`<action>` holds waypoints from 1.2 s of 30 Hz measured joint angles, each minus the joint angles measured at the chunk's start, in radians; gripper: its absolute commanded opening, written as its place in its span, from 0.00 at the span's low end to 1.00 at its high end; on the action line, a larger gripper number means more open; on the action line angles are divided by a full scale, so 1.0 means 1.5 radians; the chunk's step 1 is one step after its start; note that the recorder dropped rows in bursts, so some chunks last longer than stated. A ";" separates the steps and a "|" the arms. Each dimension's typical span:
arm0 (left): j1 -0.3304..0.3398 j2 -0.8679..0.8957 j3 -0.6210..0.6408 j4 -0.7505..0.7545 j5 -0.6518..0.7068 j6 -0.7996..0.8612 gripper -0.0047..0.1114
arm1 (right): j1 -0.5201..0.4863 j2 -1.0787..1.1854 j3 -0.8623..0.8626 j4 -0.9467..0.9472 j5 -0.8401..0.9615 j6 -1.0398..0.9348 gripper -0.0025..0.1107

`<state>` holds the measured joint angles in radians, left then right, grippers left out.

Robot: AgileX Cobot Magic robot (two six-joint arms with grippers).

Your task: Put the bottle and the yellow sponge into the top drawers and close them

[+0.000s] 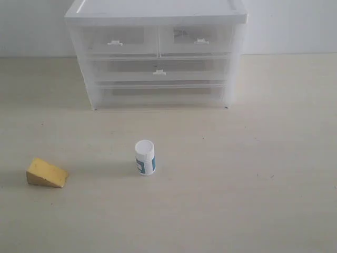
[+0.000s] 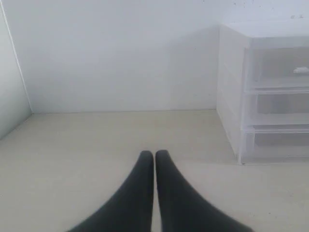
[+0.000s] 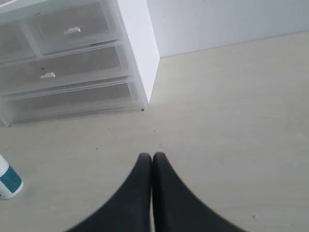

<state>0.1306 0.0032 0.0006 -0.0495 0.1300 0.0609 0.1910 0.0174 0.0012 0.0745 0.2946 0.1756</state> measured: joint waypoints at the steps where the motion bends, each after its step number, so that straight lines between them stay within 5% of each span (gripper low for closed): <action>1: 0.000 0.000 0.000 0.000 0.000 0.000 0.07 | 0.000 0.000 0.000 0.000 0.000 -0.005 0.02; 19: 0.000 0.000 0.000 0.000 0.000 0.000 0.07 | 0.000 0.000 0.000 -0.046 -0.106 -0.044 0.02; 27: 0.000 0.000 0.000 0.000 0.000 0.000 0.07 | 0.000 0.006 -0.010 0.001 -0.382 0.056 0.02; 36: 0.000 0.000 0.000 0.000 0.000 0.000 0.07 | 0.065 0.470 -0.140 -0.300 -0.402 0.302 0.02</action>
<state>0.1306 0.0032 0.0006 -0.0495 0.1300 0.0609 0.2890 0.7224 -0.2082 -0.3759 -0.3083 0.6284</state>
